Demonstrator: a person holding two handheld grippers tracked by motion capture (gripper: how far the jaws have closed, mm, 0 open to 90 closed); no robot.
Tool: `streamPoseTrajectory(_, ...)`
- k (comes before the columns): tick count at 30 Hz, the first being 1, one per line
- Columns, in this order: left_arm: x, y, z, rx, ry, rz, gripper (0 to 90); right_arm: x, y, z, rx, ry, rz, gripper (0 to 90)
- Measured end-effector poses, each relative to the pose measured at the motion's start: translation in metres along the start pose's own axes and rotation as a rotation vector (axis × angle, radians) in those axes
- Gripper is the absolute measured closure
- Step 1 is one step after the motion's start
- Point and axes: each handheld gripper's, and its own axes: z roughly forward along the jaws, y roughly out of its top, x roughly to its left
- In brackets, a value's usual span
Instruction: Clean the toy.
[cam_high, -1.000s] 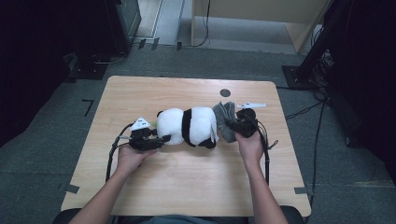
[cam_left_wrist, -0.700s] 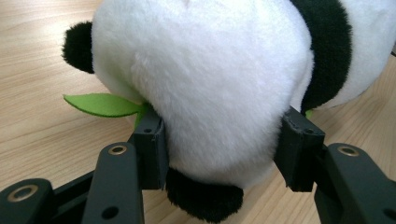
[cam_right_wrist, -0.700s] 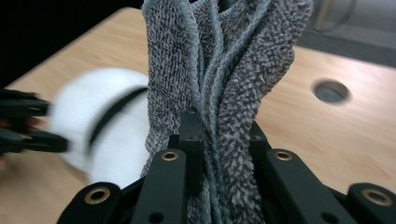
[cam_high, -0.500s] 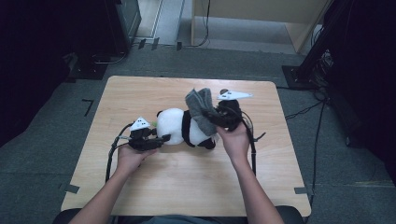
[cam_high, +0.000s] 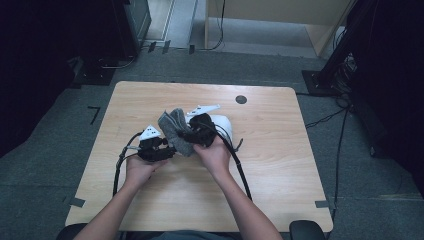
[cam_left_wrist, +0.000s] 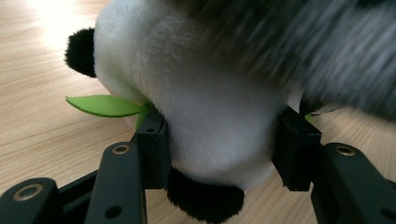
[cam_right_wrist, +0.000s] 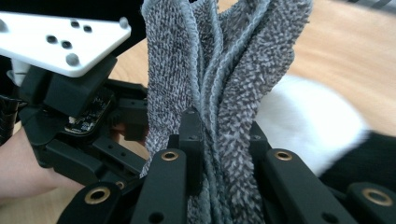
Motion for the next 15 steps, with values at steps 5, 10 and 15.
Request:
streamPoseTrajectory(5,-0.001,0.0,0.0,0.015,0.01,-0.003,49.3,-0.001,-0.01,0.013,0.012,-0.016,-0.011,77.5)
streamPoseTrajectory(10,0.001,0.001,0.0,0.03,0.01,-0.005,51.7,-0.007,-0.021,0.007,0.002,-0.037,-0.033,77.5)
streamPoseTrajectory(15,0.003,0.002,-0.001,0.029,-0.001,-0.028,52.4,-0.014,-0.034,-0.006,0.03,-0.09,-0.059,77.4)
